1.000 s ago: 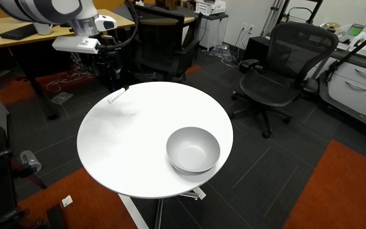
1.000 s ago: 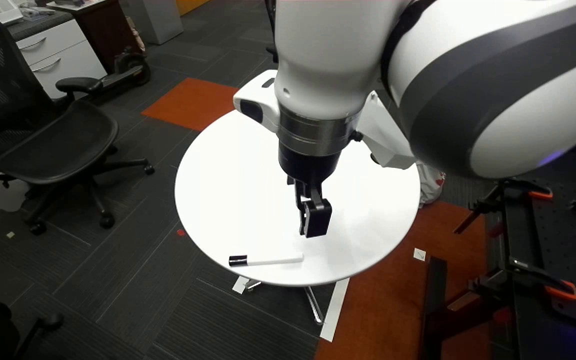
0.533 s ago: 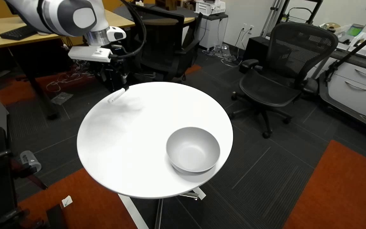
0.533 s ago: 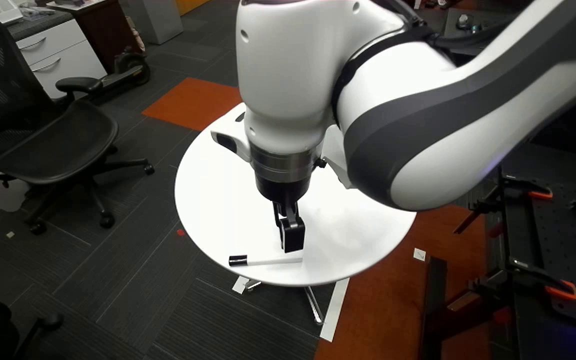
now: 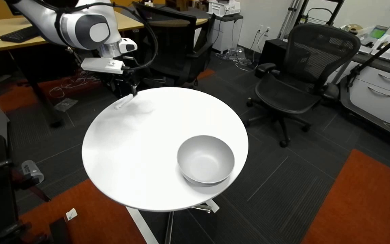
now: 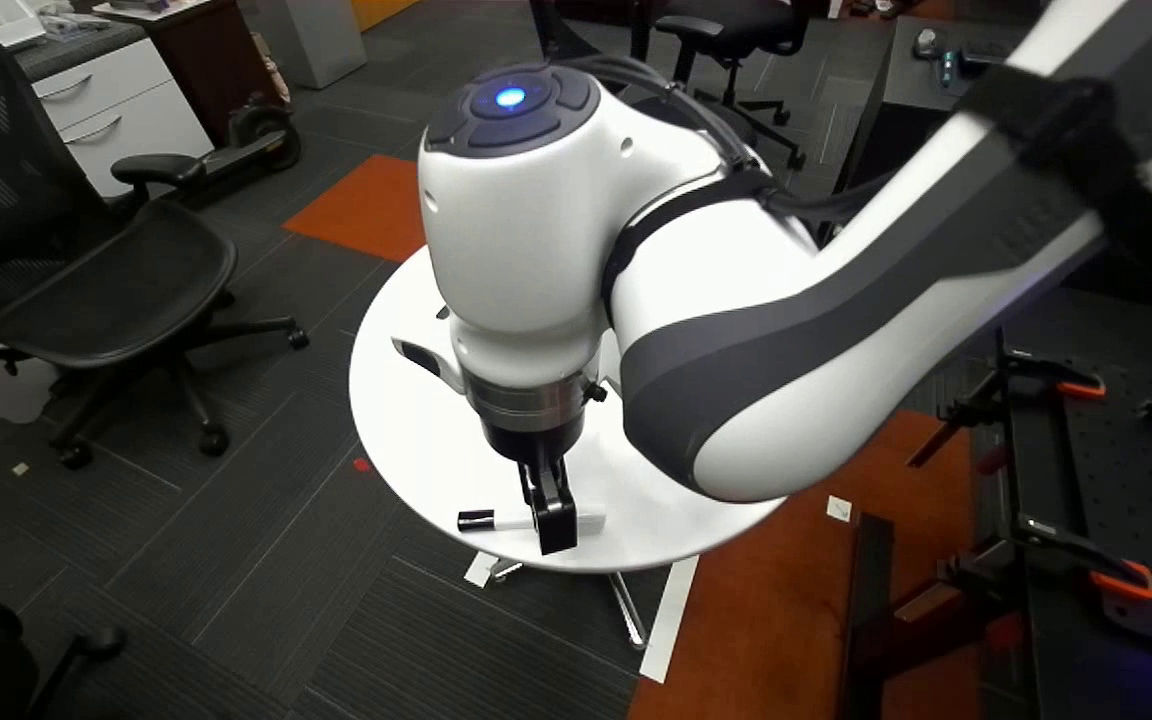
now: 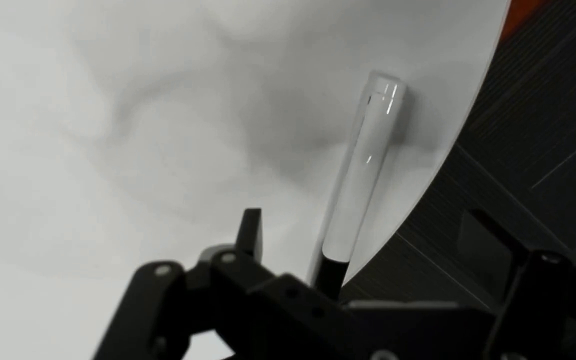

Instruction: Move the marker to the center of the table

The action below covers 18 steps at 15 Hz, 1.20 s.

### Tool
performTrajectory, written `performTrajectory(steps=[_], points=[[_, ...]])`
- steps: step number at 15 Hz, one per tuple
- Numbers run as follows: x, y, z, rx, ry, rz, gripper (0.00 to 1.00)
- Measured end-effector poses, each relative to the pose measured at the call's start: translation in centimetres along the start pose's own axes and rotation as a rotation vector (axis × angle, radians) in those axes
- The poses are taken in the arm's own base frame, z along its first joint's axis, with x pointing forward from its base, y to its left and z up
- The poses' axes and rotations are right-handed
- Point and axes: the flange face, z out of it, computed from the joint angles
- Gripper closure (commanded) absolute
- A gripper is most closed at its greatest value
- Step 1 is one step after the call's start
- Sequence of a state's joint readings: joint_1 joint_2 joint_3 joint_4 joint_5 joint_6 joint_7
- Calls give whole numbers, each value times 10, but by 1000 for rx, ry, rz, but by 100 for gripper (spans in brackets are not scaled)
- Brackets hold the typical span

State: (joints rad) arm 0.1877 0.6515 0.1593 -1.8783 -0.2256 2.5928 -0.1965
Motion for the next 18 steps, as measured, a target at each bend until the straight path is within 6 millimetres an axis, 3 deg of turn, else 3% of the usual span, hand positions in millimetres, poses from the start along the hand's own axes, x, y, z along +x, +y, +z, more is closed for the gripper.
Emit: performTrajectory(steps=[5, 12, 13, 14, 18], points=[[8, -8, 21, 13, -10, -12, 0], [14, -7, 31, 17, -7, -9, 0], [15, -6, 32, 17, -7, -7, 25], [15, -5, 33, 18, -8, -6, 26], [13, -2, 36, 20, -11, 0, 58]])
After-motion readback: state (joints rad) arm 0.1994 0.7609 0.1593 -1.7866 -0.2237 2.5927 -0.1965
